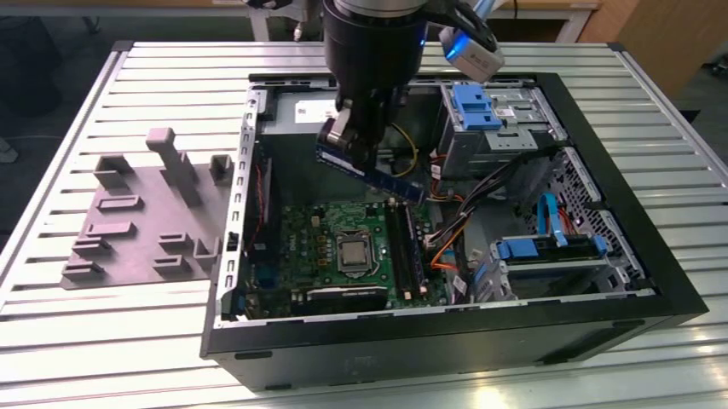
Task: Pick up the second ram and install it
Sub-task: 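Insert the second ram into the second slot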
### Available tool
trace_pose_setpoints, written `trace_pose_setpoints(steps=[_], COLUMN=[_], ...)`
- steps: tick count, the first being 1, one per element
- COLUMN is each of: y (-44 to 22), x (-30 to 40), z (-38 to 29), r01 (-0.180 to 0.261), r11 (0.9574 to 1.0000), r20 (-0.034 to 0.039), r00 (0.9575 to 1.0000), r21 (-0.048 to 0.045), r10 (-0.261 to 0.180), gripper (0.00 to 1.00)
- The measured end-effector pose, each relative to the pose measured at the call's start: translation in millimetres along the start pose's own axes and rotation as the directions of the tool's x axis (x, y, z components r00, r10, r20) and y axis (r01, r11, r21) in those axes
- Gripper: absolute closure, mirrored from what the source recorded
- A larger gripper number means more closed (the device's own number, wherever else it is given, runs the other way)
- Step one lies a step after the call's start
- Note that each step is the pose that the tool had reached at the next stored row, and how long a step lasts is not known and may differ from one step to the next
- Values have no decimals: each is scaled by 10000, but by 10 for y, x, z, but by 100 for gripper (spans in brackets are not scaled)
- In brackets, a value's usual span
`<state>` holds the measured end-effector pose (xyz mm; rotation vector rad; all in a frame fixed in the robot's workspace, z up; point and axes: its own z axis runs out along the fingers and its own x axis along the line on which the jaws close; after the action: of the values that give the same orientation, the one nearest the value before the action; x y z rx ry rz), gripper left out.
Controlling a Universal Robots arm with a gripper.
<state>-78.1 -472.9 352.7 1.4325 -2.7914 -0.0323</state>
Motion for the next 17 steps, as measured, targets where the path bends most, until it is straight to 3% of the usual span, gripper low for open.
trace_pose_setpoints(steps=[4, 9, 13, 17], y=[0, 0, 0, 0], x=[0, 0, 0, 0], z=[6, 14, 21, 28], r01=[-735, -1627, -2344, -3037], r11=[9973, 9867, 9721, 9528], r20=[14, 33, 49, 63], r00=[9973, 9867, 9721, 9528], r21=[4, 7, 8, 8], r10=[735, 1627, 2344, 3036], gripper=[88, 88, 88, 88])
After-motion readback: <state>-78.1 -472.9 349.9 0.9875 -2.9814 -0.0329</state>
